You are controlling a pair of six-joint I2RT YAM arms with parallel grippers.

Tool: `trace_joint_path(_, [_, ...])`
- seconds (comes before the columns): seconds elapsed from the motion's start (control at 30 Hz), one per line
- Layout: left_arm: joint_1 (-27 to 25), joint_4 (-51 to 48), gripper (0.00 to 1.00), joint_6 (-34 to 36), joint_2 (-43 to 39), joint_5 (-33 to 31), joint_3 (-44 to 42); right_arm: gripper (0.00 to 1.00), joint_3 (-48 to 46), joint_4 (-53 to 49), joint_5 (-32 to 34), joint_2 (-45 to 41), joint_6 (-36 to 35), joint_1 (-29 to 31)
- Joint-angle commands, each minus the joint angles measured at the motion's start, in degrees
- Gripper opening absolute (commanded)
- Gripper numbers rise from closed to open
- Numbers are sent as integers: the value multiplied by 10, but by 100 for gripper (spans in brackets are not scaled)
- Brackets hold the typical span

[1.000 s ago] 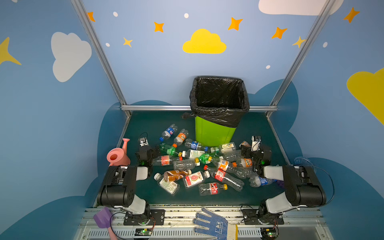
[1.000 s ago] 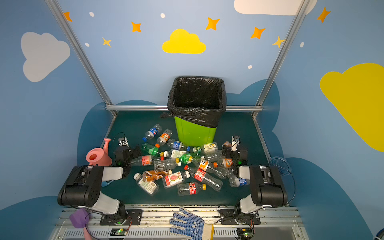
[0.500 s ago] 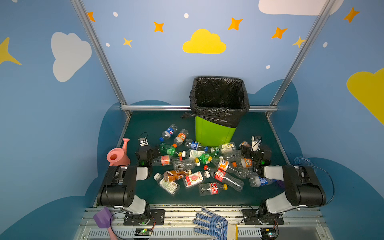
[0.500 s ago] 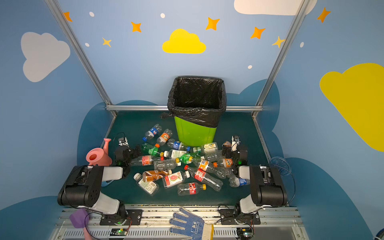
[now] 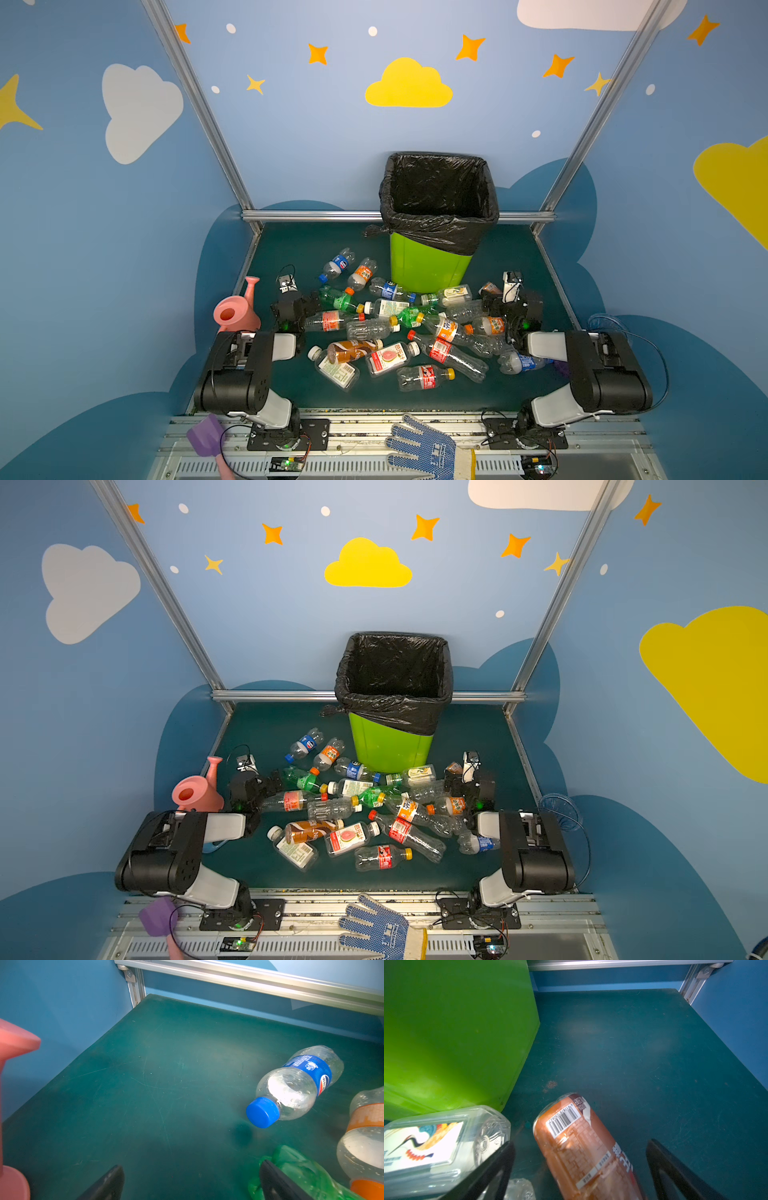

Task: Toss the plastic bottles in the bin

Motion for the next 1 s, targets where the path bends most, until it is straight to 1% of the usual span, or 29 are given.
trace_joint_path(0.0, [-2,-3,100,5,-7,-7,12,98,7,4,1,-8,8,-2])
trace_joint_path(0.03, [-1,-2,100,3,-8,-8,11,98,15,-6,8,-14,12,-2])
trace_joint_path(0.07, [-1,-16,100,-5,-10,-17,21,98,34,-60,21,-30,22,-4])
trace_joint_path(0.13, [2,-83,100,-4,-28,-13,52,98,102,-241,23,-67,51,-13])
trace_joint_path(0.17, [2,-144,100,-3,-44,-21,84,98,132,-310,19,-81,65,-18])
trace_joint_path(0.23, [3,-297,100,-1,-57,-38,166,98,157,-382,13,-105,76,-23])
trace_joint_path(0.27, [4,-350,100,9,-59,-39,198,98,170,-405,7,-119,79,-23])
trace_joint_path(0.33, [3,-411,100,28,-61,-33,247,98,176,-441,-6,-145,86,-25])
trace_joint_path(0.4, [3,-437,100,36,-65,-24,276,98,186,-475,-12,-165,96,-25])
trace_joint_path(0.43, [3,-441,100,40,-67,-9,286,98,189,-489,-18,-173,102,-26])
trace_joint_path(0.5, [3,-441,100,68,-55,51,305,98,194,-507,-26,-183,110,-26])
trace_joint_path(0.53, [1,-450,100,83,-43,83,322,98,197,-512,-28,-185,114,-27])
trace_joint_path(0.6, [-1,-495,100,92,-10,121,372,98,205,-524,-30,-185,116,-29])
trace_joint_path(0.67, [-2,-561,100,102,38,167,436,98,217,-542,-29,-181,117,-30])
trace_joint_path(0.77, [-9,-646,100,122,108,215,525,98,227,-557,-32,-178,120,-32])
trace_joint_path(0.87, [-30,-694,100,159,164,210,588,98,227,-559,-29,-180,124,-34])
trace_joint_path(0.97, [-45,-722,99,179,213,202,638,98,226,-568,-25,-185,125,-37])
